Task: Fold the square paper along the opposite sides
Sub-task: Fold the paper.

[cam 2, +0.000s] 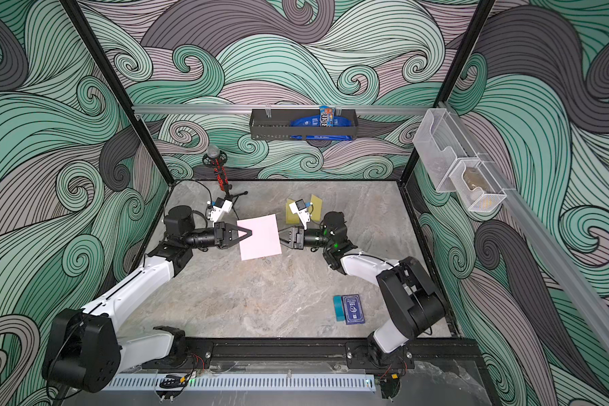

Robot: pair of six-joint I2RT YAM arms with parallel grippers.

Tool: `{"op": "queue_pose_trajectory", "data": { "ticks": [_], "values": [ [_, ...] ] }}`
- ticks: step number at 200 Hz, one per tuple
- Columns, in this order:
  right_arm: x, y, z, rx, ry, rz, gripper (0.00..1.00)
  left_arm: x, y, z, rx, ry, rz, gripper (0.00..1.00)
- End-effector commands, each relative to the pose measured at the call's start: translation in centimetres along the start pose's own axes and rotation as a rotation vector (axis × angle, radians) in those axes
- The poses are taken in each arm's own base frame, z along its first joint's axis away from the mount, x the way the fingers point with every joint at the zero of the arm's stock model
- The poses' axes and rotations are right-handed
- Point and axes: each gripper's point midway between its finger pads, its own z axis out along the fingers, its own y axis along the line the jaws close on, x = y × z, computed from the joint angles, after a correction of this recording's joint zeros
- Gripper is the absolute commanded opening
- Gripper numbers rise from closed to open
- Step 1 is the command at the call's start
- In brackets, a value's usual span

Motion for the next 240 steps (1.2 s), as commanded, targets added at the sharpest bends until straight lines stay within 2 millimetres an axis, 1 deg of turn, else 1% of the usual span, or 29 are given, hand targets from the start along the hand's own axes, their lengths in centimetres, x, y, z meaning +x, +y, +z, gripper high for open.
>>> {"op": "queue_pose_trajectory", "data": {
  "ticks": [1, 17, 33, 49, 70, 97, 128, 146, 175, 207, 240],
  "values": [
    [-0.3, 3.0, 0.0, -0.072, -0.015, -0.031, 0.36, -0.2, -0.4, 0.3, 0.003, 0.009, 0.033, 0.00],
    [0.0, 3.8, 0.4, -0.080, -0.021, -0.040, 0.45, -0.2, -0.3, 0.3, 0.000, 0.008, 0.032, 0.00],
    [0.6, 4.3, 1.1, -0.089, -0.012, -0.052, 0.50, -0.3, -0.3, 0.3, -0.001, 0.008, 0.032, 0.00],
    [1.6, 4.4, 2.3, -0.093, 0.024, -0.057, 0.53, -0.4, -0.4, 0.3, 0.000, 0.008, 0.029, 0.00],
    [2.7, 3.9, 3.6, -0.093, 0.060, -0.052, 0.55, -0.5, -0.8, 0.3, 0.018, 0.011, 0.018, 0.00],
    [3.0, 3.0, 4.0, -0.072, 0.076, -0.053, 0.58, -0.5, -1.2, 0.3, 0.030, 0.009, 0.019, 0.00],
    [3.0, 2.8, 4.3, -0.067, 0.098, -0.062, 0.63, -0.4, -1.0, 0.2, 0.029, 0.010, 0.016, 0.00],
    [3.3, 2.7, 4.6, -0.071, 0.112, -0.058, 0.63, -0.4, -1.0, 0.2, 0.029, 0.010, 0.015, 0.00],
    [4.1, 2.8, 5.7, -0.091, 0.156, -0.040, 0.63, -0.4, -1.1, 0.2, 0.028, 0.008, 0.018, 0.00],
    [5.1, 2.7, 6.4, -0.114, 0.196, -0.013, 0.59, -0.4, -1.3, 0.2, 0.028, 0.009, 0.025, 0.00],
    [5.4, 3.1, 6.6, -0.138, 0.206, -0.002, 0.54, -0.4, -1.2, 0.1, 0.024, 0.008, 0.026, 0.00]
  ]
}}
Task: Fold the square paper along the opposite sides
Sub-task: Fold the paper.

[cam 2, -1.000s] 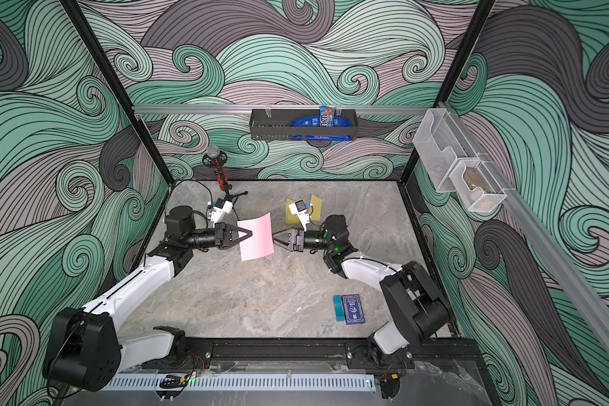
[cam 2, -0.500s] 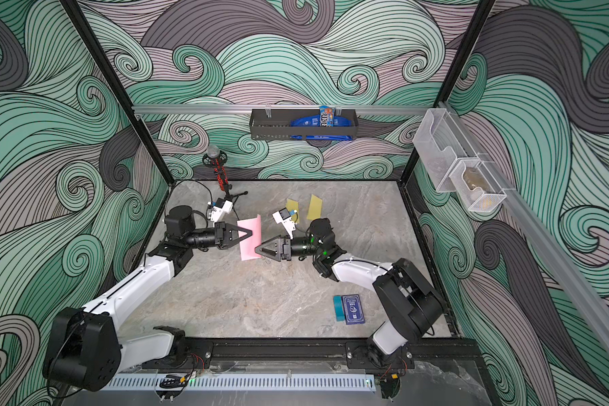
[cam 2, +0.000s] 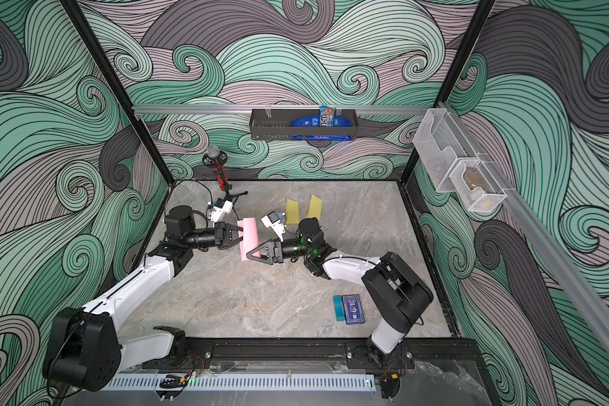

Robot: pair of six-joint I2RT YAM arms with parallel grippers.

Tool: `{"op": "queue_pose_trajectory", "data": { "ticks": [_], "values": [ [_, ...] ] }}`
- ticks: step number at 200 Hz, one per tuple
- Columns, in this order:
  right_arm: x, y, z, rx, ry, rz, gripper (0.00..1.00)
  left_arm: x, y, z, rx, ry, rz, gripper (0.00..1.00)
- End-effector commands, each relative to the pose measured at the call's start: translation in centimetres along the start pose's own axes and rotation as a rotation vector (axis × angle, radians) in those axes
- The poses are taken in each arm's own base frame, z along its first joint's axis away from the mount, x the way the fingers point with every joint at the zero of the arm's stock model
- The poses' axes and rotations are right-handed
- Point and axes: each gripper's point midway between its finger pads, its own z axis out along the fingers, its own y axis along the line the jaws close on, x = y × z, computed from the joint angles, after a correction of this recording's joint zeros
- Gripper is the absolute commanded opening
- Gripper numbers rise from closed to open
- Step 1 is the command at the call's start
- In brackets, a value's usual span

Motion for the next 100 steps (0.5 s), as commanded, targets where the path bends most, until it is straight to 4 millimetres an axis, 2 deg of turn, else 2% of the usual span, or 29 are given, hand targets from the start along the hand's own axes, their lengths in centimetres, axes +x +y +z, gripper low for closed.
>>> {"op": "queue_pose_trajectory", "data": {
  "ticks": [1, 100],
  "values": [
    [-0.34, 1.08, 0.40, -0.045, 0.014, -0.021, 0.54, -0.36, -1.28, 0.13, 0.024, 0.007, 0.047, 0.00],
    [0.02, 0.77, 1.04, -0.078, 0.033, 0.018, 0.40, -0.29, -1.33, 0.07, 0.021, 0.006, 0.052, 0.00]
  ]
}}
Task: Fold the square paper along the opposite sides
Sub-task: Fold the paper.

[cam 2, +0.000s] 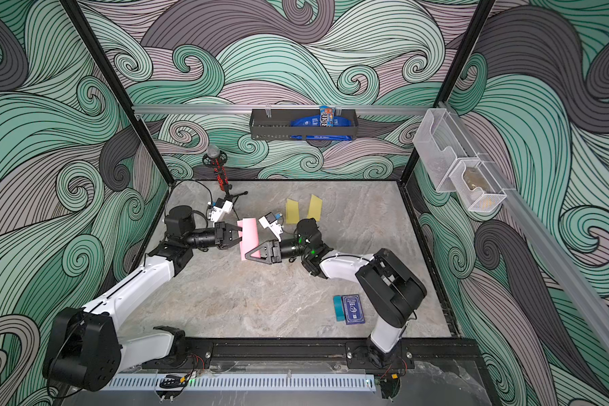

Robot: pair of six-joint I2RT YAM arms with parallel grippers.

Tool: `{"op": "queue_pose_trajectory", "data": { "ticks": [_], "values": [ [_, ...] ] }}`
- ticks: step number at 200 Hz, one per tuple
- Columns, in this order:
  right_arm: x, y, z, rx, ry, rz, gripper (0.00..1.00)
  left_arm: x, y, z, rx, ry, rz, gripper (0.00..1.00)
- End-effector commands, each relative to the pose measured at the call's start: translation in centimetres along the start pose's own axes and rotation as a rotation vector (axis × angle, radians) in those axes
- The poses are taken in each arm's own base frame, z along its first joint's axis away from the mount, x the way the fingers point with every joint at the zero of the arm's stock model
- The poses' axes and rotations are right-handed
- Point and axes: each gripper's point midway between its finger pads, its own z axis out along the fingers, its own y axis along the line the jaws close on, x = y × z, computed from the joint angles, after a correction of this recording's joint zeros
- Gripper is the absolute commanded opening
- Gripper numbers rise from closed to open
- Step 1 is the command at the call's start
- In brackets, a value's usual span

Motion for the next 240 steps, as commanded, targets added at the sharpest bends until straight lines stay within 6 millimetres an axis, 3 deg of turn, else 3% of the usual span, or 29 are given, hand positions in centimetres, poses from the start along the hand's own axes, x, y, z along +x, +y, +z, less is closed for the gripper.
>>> {"op": "queue_pose_trajectory", "data": {
  "ticks": [1, 131, 187, 240],
  "values": [
    [-0.17, 0.84, 0.41, -0.038, 0.014, -0.024, 0.40, -0.29, -1.34, 0.07, 0.021, 0.005, 0.052, 0.00],
    [0.16, 0.78, 1.09, -0.050, 0.032, -0.003, 0.20, -0.11, -1.13, 0.01, 0.009, 0.006, 0.054, 0.00],
    [-0.01, 1.12, 0.73, -0.058, 0.026, -0.002, 0.25, 0.04, -0.92, -0.03, -0.003, 0.007, 0.057, 0.00],
    [0.11, 1.10, 0.73, -0.060, 0.032, 0.000, 0.23, -0.02, -1.00, -0.05, -0.003, 0.005, 0.060, 0.00]
  ]
}}
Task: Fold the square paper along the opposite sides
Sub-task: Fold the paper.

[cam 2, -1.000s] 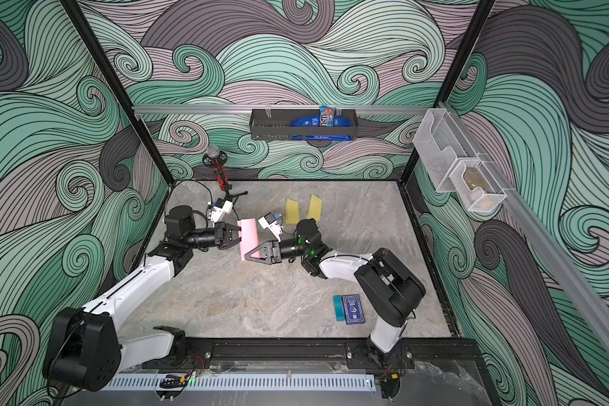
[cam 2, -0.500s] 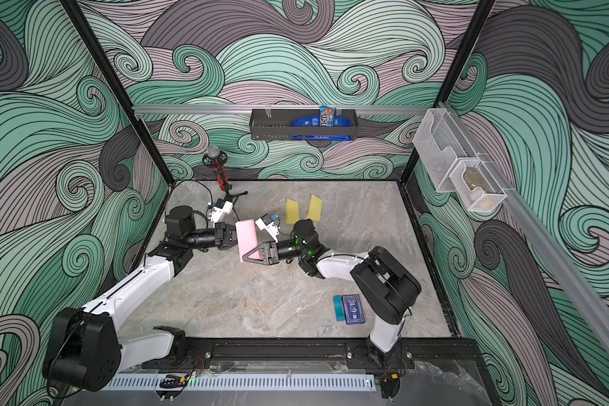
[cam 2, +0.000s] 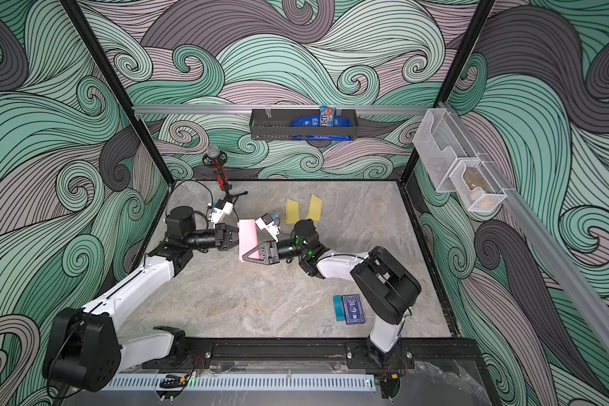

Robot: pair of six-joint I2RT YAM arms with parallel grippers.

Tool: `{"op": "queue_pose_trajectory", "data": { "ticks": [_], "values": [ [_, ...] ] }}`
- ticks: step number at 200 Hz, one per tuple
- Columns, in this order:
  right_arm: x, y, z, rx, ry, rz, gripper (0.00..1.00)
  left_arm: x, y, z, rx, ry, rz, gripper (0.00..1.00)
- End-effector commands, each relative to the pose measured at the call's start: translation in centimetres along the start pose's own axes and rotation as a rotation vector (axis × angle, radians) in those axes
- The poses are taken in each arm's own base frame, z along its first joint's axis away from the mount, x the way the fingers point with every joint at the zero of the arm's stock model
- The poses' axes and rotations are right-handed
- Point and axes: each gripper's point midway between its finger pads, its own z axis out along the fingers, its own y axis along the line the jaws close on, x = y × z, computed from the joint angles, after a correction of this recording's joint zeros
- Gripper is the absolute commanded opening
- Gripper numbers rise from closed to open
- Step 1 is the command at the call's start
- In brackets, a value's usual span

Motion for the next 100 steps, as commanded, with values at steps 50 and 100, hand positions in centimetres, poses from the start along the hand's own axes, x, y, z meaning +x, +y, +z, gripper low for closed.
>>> {"op": "queue_pose_trajectory", "data": {
  "ticks": [50, 100],
  "values": [
    [0.14, 0.80, -0.07, -0.030, 0.019, -0.029, 0.20, -0.45, -1.40, -0.02, 0.010, -0.003, 0.058, 0.00],
    [0.20, 0.85, -0.09, -0.035, 0.021, -0.025, 0.19, -0.48, -1.42, -0.07, 0.008, -0.004, 0.061, 0.00]
  ]
}}
